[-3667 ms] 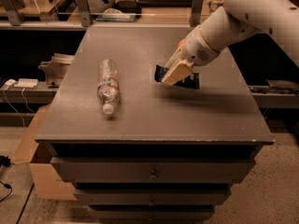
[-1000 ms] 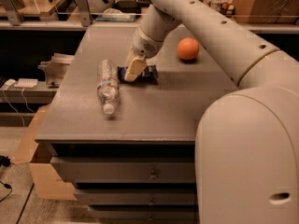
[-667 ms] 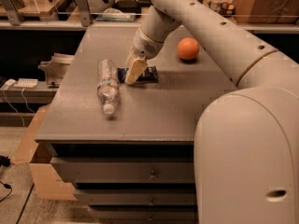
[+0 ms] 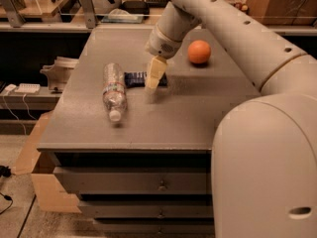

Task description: Move rxbar blueberry near water bottle

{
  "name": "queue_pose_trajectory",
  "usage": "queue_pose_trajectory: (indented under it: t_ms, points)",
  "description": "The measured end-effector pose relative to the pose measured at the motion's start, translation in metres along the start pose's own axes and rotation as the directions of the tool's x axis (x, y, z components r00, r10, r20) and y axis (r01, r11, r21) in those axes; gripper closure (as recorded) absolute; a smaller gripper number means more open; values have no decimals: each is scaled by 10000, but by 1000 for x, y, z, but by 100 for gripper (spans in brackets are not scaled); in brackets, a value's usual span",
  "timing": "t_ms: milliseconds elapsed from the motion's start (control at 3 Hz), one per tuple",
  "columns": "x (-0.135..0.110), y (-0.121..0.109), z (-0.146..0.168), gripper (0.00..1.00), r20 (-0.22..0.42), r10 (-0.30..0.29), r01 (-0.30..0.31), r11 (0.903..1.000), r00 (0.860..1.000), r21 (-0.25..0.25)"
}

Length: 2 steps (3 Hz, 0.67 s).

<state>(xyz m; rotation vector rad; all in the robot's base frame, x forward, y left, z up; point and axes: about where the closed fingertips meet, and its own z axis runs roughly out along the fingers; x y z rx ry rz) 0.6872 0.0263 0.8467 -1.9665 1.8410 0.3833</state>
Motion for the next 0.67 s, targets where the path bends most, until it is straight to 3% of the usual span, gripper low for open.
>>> queue_pose_trajectory:
  t_ms: [333,667]
  points:
    - [27,-6,-37,0,-122,112,-104,9978,9999,648]
    - [27,-6,-37,0,-122,112,-104,9979,9999,647]
